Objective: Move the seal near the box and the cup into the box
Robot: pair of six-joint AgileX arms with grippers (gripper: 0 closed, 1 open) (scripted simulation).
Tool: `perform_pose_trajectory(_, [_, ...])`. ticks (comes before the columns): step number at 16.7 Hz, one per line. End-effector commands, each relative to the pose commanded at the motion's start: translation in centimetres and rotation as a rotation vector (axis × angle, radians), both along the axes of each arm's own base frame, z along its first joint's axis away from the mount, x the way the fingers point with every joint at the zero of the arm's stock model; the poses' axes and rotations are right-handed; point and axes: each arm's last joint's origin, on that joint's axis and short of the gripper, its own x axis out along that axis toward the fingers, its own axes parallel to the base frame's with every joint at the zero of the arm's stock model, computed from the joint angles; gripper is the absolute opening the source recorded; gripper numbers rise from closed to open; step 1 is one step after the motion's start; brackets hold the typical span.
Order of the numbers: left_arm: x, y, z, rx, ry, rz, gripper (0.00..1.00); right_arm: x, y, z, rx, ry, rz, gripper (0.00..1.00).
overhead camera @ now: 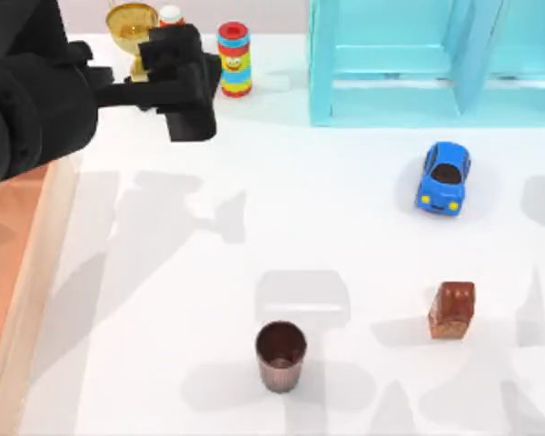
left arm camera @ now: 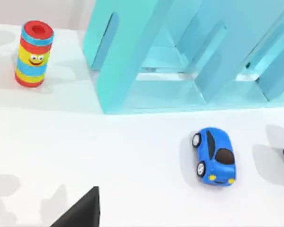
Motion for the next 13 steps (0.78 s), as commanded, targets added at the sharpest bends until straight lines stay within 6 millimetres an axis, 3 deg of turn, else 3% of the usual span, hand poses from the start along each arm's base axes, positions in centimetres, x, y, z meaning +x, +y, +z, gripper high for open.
perform_pose_trajectory(3, [4.0, -7.8, 0.1, 0.073, 0.231, -0.067, 1.0, 0.0, 0.0, 0.0, 0.0, 0.0, 0.0, 1.0])
perform_pose_trajectory(6, [6.7, -16.2, -2.8, 0.192, 0.443, -0.086, 1.0, 0.0, 0.0, 0.0, 0.0, 0.0, 0.0, 1.0])
perform_pose_trajectory(9, [7.5, -23.2, -7.1, 0.317, 0.606, -0.059, 1.0, 0.0, 0.0, 0.0, 0.0, 0.0, 0.0, 1.0])
perform_pose_trajectory(13, [7.1, -28.8, -12.2, 0.444, 0.74, 0.023, 1.0, 0.0, 0.0, 0.0, 0.0, 0.0, 0.0, 1.0])
